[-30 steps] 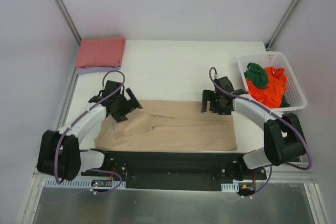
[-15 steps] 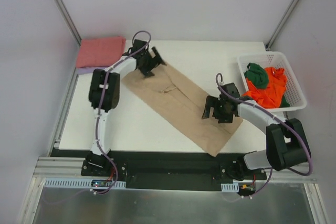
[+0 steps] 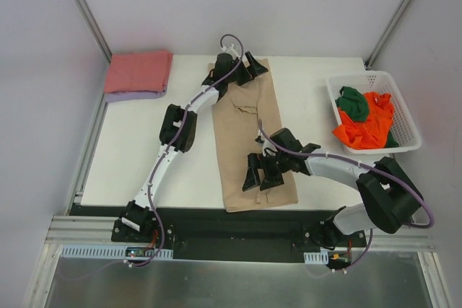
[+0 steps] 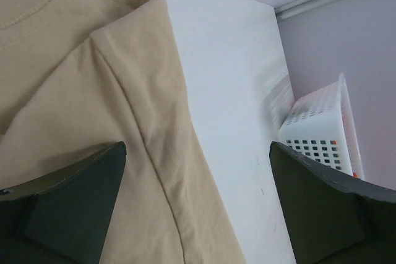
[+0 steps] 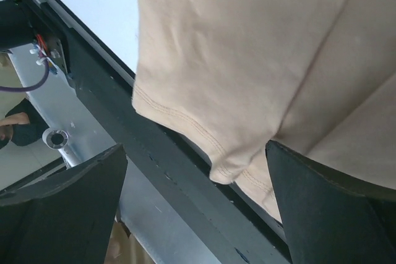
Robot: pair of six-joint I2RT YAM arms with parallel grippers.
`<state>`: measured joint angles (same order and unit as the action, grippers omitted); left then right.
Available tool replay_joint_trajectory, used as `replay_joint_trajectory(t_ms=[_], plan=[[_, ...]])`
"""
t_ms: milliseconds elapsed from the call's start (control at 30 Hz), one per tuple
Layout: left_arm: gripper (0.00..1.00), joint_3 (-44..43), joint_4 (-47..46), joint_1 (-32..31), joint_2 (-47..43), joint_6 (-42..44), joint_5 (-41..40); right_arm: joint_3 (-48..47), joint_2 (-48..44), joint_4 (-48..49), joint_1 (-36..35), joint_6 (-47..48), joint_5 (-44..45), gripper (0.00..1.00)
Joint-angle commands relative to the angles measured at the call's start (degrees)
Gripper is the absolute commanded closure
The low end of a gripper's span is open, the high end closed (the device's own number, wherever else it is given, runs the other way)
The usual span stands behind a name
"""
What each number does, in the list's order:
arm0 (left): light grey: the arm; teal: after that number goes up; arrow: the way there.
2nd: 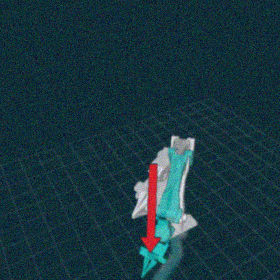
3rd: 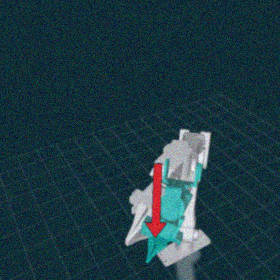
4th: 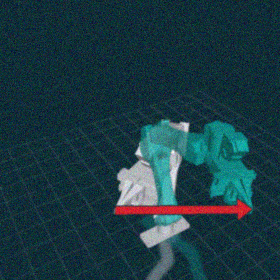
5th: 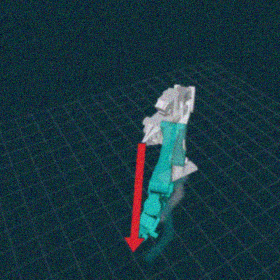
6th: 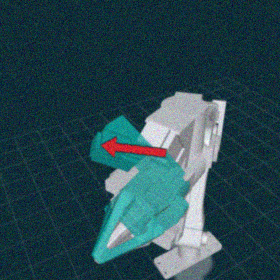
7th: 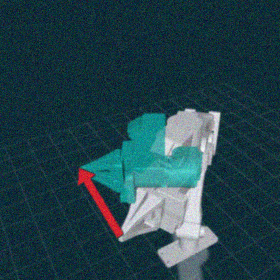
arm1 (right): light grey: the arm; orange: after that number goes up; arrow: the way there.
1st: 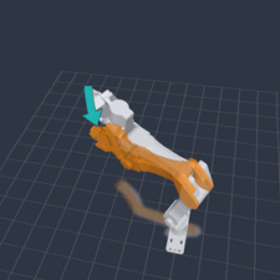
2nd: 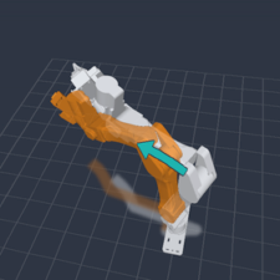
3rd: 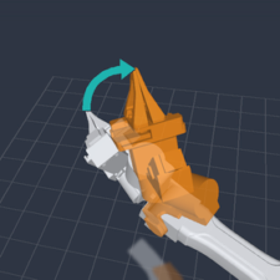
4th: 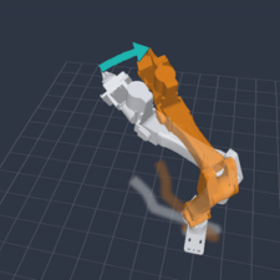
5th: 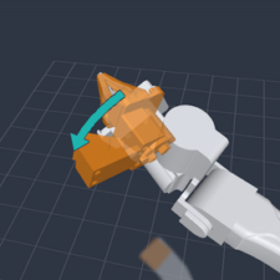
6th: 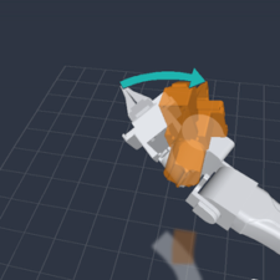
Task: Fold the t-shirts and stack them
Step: Rotate the tshirt 80 degrees
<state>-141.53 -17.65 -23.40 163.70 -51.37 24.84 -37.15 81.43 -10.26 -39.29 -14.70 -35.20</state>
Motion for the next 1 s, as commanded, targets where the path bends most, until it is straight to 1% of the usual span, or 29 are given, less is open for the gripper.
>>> replay_joint_trajectory(t_ms=[0,33,100,133,200,233,267,300,367,433,467,500,567,633,733,800,867,967], plan=[[0.01,-2.79,-5.09,0.02,-5.4,5.23,-1.47,-5.65,-1.08,-0.19,-0.7,1.86,1.17,0.04],[0.01,-3.22,-5.98,-0.07,-6.45,6.36,-0.85,-6.53,-2.4,-1.33,-0.79,2.56,2.49,0.04],[0.01,-5.85,-3.29,-0.07,-9.96,9.78,1.95,-7.94,-5.56,-3.96,-0.79,2.92,5.83,0.04],[0.01,-5.51,-1.53,-0.16,-13.28,11.8,3.62,-8.12,-7.41,-4.67,-0.7,2.66,8.28,0.04],[0.01,-0.53,2.34,-0.42,-22.15,14.27,6.69,-8.21,-11.97,-7.39,-0.44,1.35,14.34,0.04],[0.01,4.46,3.92,-0.59,-28.11,15.24,8.89,-7.94,-14.0,-9.58,-0.26,0.73,18.72,0.04],[0.01,9.91,5.07,-0.68,-33.56,16.3,11.61,-7.33,-16.28,-11.6,0.09,-0.06,21.11,0.04],[0.01,17.01,6.91,-0.86,-40.41,17.09,13.11,-6.72,-18.39,-13.45,0.61,-0.94,23.84,0.04],[0.01,31.24,12.78,-1.91,-53.25,20.33,12.79,-4.26,-23.13,-17.23,2.1,-3.74,27.37,0.04],[0.01,46.62,20.17,-4.45,-65.9,23.59,6.14,-0.93,-26.83,-19.61,4.73,-6.29,28.78,0.04],[0.01,55.84,20.63,-5.77,-72.66,24.12,2.7,0.48,-28.15,-20.23,6.57,-6.92,28.7,0.04],[0.01,63.15,21.07,-7.52,-78.99,24.22,-1.07,1.97,-29.38,-21.11,8.25,-7.53,28.26,0.04],[0.01,79.57,22.83,-10.95,-89.11,20.55,-9.85,4.26,-31.58,-23.13,11.41,-7.63,27.65,0.04],[0.01,89.98,24.41,-14.03,-97.04,16.5,-11.83,6.11,-33.34,-24.01,13.35,-7.19,28.08,0.04],[0.01,100.98,27.22,-18.6,-106.02,9.3,-14.2,7.35,-35.02,-25.24,14.68,-6.31,28.34,0.04],[0.01,106.0,27.23,-22.55,-108.49,5.08,-14.9,7.87,-35.98,-26.03,14.86,-6.39,29.05,0.04],[0.01,108.92,27.23,-26.86,-108.68,2.17,-16.57,7.97,-36.95,-26.91,14.94,-5.96,29.22,0.04],[0.09,109.98,27.23,-31.35,-105.44,-0.56,-16.41,8.93,-38.62,-28.24,15.03,-6.66,31.68,0.04]])
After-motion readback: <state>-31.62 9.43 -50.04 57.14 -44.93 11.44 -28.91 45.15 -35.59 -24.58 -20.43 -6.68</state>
